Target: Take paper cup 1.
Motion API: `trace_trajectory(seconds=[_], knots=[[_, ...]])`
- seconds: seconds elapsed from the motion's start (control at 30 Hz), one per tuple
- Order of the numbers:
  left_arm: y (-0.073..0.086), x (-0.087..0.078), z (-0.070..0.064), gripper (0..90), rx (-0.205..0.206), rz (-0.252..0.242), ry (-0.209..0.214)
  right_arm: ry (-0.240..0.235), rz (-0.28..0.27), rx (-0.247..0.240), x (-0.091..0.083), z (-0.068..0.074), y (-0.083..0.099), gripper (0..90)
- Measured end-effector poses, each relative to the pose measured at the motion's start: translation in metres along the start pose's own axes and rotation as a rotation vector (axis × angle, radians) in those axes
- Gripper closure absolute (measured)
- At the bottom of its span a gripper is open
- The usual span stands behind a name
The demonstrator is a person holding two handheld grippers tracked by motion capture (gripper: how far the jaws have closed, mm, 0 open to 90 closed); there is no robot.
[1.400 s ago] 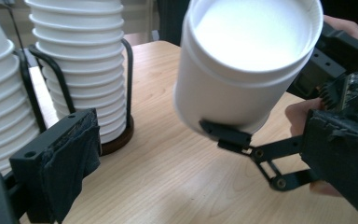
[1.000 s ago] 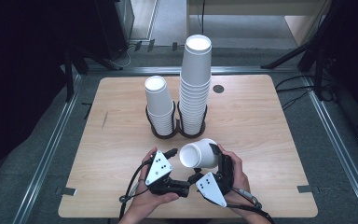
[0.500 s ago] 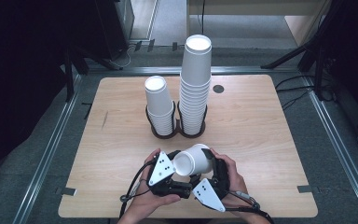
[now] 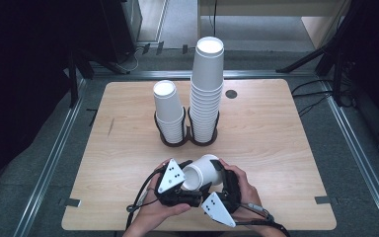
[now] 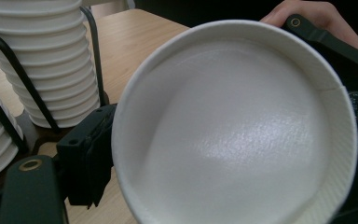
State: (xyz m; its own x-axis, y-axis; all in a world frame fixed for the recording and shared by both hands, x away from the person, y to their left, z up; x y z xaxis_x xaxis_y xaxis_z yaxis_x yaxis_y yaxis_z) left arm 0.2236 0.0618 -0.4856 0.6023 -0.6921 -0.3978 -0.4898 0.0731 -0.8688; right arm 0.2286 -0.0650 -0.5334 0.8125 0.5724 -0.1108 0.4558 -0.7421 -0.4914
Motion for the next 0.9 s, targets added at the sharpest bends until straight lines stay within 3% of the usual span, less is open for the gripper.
trace_trajectory(seconds=[0.4, 0.57, 0.73, 0.9], knots=[[0.000, -0.001, 0.005, 21.1, -0.020, 0.013, 0.004, 0.020, 0.017, -0.026, 0.003, 0.002, 0.001, 10.6], [-0.001, -0.003, 0.014, 22.0, -0.097, 0.010, 0.038, -0.014, 0.034, 0.041, 0.004, -0.001, 0.002, 8.0], [-0.004, -0.008, 0.022, 22.2, -0.119, -0.054, -0.011, -0.006, 0.044, 0.072, 0.004, -0.003, 0.004, 3.0], [-0.005, -0.011, 0.030, 22.1, -0.129, -0.125, -0.045, -0.004, 0.043, 0.154, 0.001, -0.009, 0.005, 0.7]])
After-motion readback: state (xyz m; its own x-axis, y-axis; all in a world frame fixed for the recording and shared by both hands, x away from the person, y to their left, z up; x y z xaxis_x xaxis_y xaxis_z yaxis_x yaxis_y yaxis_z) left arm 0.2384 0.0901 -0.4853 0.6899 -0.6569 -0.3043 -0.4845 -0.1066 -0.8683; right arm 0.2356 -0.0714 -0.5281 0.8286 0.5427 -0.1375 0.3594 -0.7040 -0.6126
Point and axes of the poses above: each handheld gripper's, and its own axes: x roughly forward along the jaws, y roughly out of its underside, z roughly to its left, the point moved 4 cm from there along x, roughly forward along the jaws, and after that the axes turned 14 degrees about -x, right-handed, at the moved point
